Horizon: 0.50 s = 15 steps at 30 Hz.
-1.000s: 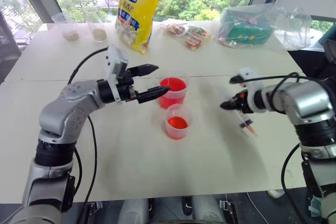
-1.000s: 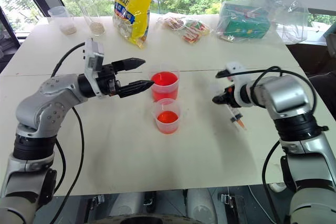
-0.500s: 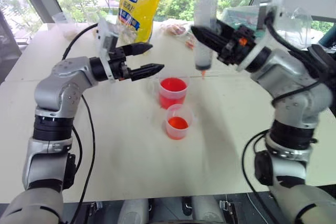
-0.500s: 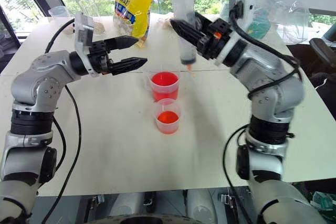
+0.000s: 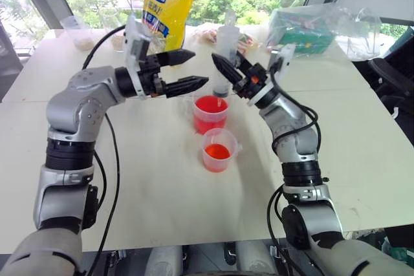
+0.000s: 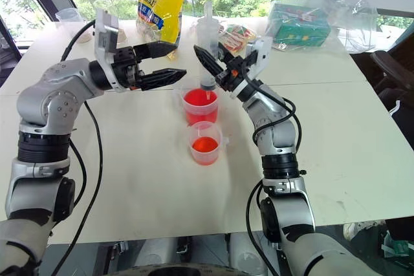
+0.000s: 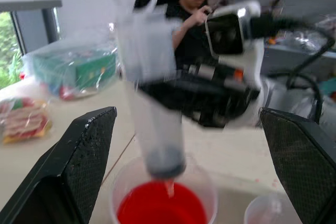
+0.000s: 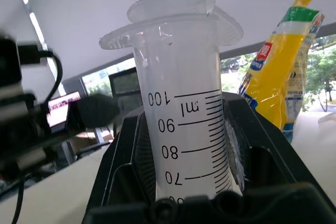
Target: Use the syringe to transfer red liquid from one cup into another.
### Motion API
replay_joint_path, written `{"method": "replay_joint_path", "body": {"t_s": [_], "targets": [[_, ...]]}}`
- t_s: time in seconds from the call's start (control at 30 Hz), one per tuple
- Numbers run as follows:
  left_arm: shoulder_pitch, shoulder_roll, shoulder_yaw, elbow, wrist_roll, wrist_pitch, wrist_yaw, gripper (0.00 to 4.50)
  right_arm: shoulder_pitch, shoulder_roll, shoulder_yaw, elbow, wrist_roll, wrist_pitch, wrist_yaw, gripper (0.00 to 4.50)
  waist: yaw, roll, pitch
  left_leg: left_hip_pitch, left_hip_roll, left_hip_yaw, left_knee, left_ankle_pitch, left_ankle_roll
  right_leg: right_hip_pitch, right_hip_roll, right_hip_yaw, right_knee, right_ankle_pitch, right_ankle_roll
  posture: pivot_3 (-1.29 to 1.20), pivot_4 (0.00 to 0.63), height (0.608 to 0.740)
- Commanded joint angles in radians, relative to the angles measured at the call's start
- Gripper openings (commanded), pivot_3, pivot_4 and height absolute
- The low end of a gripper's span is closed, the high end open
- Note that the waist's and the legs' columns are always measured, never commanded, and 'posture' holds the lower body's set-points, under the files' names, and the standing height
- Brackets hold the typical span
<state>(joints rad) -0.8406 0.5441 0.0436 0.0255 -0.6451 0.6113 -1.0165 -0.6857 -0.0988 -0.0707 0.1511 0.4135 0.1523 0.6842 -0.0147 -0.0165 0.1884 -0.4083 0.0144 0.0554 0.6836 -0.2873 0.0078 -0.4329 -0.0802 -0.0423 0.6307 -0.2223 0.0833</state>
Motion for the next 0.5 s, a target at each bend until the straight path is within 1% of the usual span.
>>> {"method": "replay_joint_path", "body": {"t_s": [0.03, 0.3, 0.5], "targets": [[-0.041, -0.022, 0.005, -0.008, -0.001, -0.01, 0.011, 4.5, 0.02, 0.007, 0.03, -0.032, -0.009, -0.046, 0.016, 1.4, 0.0, 0.0, 0.0, 0.0, 0.0, 0.0, 0.0, 0.0, 0.0, 0.0, 0.0, 0.0, 0.0, 0.0, 0.0, 0.0, 0.15, 0.74], [-0.05, -0.073, -0.046, -0.009, 0.027, -0.018, 0.0, 4.5, 0.07, -0.005, 0.085, -0.04, -0.042, -0.082, 0.034, 1.4, 0.001, 0.0, 0.0, 0.0, 0.0, 0.0, 0.0, 0.0, 0.0, 0.0, 0.0, 0.0, 0.0, 0.0, 0.0, 0.0, 0.15, 0.74], [-0.044, -0.086, -0.055, -0.018, 0.02, 0.0, -0.014, 4.5, 0.073, -0.004, 0.095, -0.034, -0.051, -0.091, 0.036, 1.4, 0.0, 0.0, 0.0, 0.0, 0.0, 0.0, 0.0, 0.0, 0.0, 0.0, 0.0, 0.0, 0.0, 0.0, 0.0, 0.0, 0.15, 0.74]]}}
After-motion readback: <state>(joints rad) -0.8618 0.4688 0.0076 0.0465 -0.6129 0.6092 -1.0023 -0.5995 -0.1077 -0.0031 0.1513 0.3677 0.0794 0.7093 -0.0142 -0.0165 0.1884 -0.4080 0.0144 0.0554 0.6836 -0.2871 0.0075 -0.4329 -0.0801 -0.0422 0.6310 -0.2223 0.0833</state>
